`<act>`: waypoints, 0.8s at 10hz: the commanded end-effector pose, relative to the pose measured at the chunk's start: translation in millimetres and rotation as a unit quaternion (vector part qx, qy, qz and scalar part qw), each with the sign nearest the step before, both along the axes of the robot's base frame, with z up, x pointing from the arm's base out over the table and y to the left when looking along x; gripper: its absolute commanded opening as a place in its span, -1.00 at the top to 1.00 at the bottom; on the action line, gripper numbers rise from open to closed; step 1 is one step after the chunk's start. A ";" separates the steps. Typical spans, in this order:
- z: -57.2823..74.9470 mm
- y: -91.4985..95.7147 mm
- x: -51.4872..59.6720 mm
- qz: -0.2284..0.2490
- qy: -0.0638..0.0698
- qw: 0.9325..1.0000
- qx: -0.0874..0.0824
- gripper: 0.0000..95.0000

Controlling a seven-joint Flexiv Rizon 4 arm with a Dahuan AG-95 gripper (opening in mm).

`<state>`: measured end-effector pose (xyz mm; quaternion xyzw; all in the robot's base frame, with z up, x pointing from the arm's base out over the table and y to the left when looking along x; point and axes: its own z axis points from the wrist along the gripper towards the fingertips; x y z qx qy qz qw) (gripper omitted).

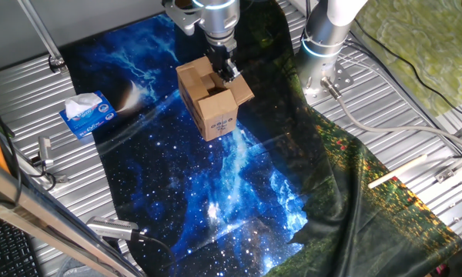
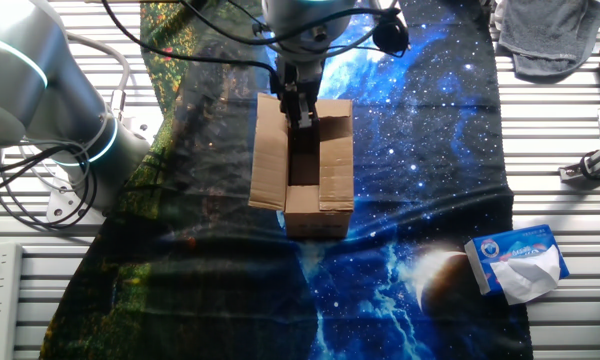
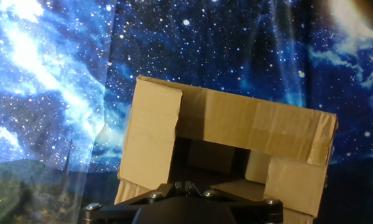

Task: Cover the box

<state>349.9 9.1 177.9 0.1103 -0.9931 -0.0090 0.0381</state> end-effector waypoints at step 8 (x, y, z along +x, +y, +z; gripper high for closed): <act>-0.2 0.2 -0.1 0.013 -0.052 0.999 0.001 1.00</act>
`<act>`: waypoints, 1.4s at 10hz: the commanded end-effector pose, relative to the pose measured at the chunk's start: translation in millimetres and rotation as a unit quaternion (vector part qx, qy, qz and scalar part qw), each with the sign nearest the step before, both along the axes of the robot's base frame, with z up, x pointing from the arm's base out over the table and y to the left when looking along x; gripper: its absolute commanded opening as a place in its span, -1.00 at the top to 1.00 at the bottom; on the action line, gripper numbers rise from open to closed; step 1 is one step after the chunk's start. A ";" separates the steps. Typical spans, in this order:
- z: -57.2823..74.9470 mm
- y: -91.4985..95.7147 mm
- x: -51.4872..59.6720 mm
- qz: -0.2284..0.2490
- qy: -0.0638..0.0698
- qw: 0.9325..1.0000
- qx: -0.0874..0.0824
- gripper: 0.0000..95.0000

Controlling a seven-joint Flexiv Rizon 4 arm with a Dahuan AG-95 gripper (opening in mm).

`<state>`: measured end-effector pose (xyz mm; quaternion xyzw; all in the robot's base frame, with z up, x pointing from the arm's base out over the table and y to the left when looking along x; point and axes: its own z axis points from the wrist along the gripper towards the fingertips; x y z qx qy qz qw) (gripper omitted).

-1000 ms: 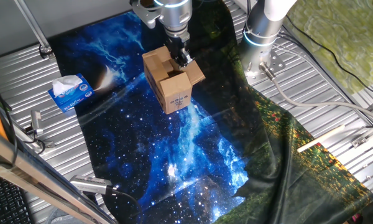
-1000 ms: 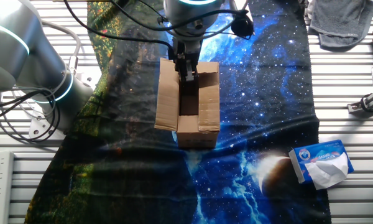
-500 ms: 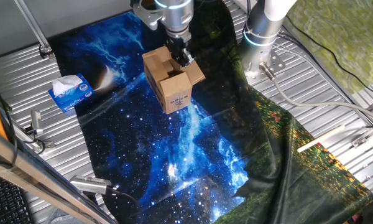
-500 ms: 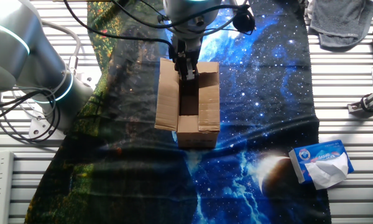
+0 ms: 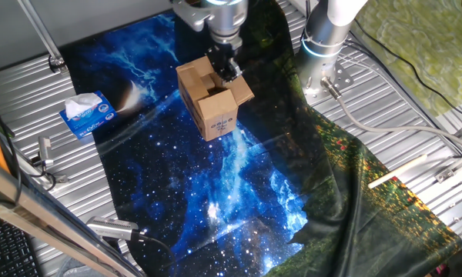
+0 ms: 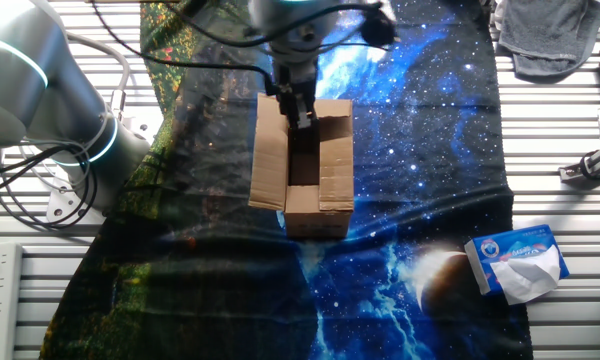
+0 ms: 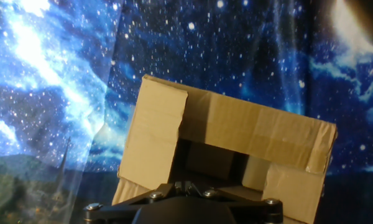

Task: Cover the box

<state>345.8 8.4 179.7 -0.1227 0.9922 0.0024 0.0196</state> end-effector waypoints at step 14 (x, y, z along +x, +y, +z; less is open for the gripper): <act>-2.0 0.9 4.1 0.022 0.099 0.995 0.005 1.00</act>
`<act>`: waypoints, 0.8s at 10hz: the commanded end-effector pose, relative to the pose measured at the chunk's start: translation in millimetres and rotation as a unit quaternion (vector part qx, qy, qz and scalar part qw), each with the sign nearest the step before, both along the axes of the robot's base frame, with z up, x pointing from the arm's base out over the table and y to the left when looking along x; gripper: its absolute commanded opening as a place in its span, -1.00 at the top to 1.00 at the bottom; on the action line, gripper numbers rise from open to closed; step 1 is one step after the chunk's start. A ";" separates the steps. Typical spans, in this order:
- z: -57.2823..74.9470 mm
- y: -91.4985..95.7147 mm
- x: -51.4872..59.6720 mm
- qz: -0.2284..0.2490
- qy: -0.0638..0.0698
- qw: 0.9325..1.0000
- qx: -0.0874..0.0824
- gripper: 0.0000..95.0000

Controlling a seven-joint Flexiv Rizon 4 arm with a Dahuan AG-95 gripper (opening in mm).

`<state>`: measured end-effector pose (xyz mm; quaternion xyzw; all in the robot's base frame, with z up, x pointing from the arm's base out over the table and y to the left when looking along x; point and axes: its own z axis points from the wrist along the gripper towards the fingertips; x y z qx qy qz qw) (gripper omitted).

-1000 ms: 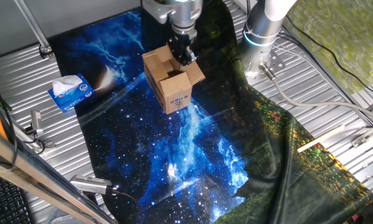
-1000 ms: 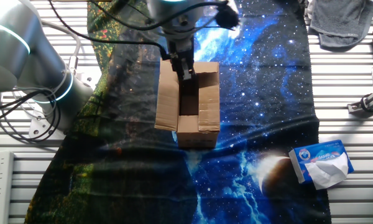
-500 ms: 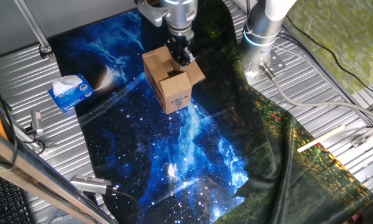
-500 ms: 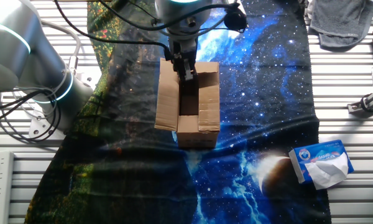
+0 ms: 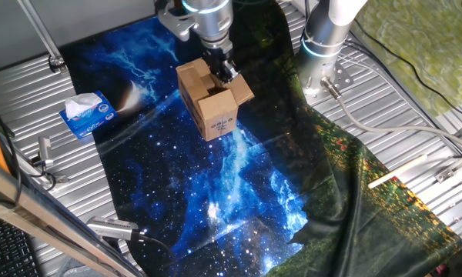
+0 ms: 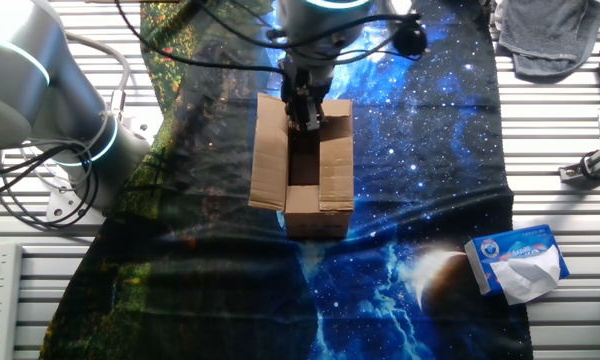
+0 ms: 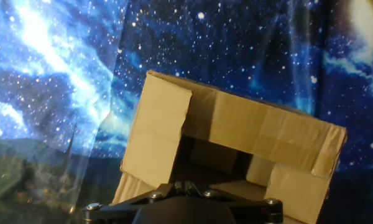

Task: Cover the box

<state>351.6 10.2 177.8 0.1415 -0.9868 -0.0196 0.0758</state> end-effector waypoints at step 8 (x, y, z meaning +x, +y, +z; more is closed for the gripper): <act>-0.1 -0.9 -1.7 0.014 0.057 0.998 0.000 1.00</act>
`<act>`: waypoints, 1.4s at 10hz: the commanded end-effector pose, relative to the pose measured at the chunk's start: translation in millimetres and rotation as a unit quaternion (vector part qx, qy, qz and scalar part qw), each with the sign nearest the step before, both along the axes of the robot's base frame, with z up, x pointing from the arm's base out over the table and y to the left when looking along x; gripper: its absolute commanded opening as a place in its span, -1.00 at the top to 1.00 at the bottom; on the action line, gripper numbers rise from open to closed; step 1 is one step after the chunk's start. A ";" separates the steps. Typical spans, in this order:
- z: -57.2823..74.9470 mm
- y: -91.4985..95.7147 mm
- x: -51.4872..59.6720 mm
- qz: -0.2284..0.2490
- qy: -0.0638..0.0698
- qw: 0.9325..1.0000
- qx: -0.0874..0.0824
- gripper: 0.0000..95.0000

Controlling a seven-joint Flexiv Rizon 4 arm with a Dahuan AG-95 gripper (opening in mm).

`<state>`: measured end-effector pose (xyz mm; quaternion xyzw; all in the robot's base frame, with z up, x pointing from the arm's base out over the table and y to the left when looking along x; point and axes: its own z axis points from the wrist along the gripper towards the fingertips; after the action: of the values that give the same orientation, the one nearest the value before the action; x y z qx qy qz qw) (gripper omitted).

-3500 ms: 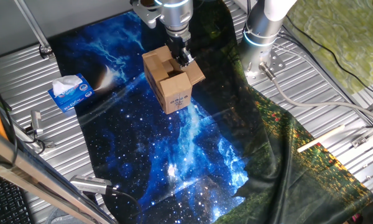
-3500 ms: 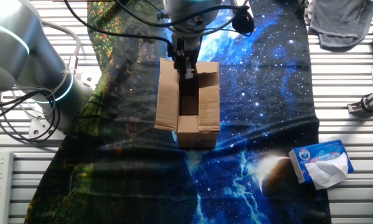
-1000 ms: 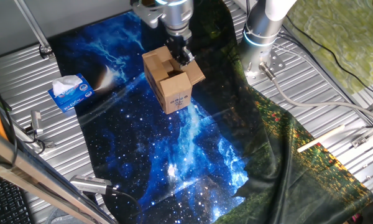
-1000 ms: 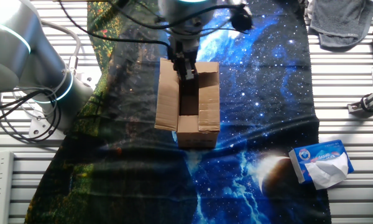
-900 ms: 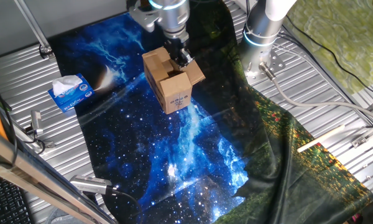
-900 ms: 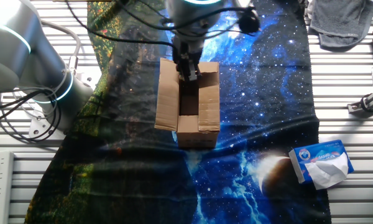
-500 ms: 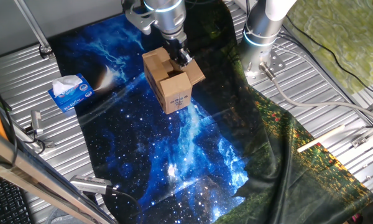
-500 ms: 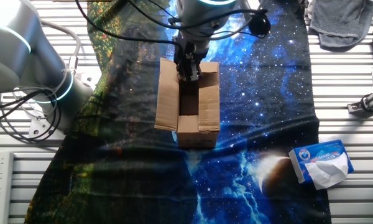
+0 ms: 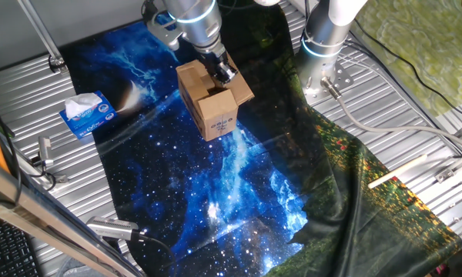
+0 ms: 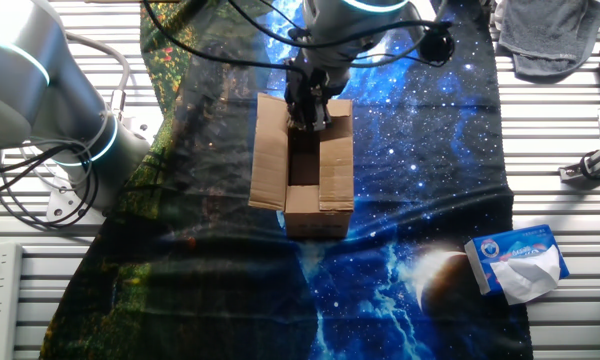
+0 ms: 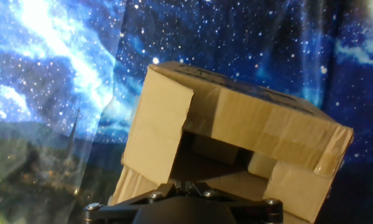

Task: Cover the box

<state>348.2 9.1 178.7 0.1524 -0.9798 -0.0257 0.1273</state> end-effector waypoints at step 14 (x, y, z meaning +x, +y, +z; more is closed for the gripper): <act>-1.0 0.1 1.6 0.007 0.066 0.998 0.002 1.00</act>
<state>349.0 9.3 177.7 0.1573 -0.9680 -0.0363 0.1923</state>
